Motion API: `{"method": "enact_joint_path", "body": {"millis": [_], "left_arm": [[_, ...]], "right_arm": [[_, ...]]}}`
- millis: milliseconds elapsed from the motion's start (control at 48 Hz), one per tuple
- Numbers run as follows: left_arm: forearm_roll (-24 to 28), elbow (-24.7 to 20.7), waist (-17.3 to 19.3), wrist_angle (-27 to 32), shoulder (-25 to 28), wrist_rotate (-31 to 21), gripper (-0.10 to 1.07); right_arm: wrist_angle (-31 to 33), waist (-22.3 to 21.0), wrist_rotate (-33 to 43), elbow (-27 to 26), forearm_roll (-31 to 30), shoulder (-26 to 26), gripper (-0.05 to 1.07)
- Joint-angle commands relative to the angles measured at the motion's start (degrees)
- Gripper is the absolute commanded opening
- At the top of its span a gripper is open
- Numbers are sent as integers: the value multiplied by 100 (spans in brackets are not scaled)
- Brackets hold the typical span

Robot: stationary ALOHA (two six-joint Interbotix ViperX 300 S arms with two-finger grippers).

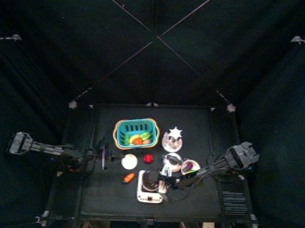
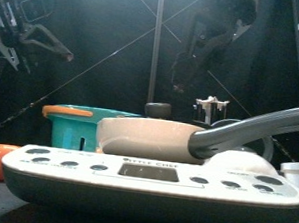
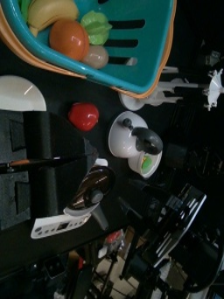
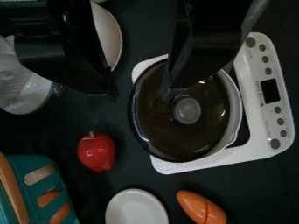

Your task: Grab pot lid

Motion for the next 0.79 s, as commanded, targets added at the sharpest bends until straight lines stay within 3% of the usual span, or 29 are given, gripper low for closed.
{"method": "enact_joint_path", "body": {"millis": [0, 771], "left_arm": [[0, -88, 9, -35, 9, -9, -3], [-18, -88, 9, -26, 9, -9, -3]], "right_arm": [[-18, 53, 18, -132, -88, -123, 81], [-281, 237, -105, -413, -404, 606, 81]]}}
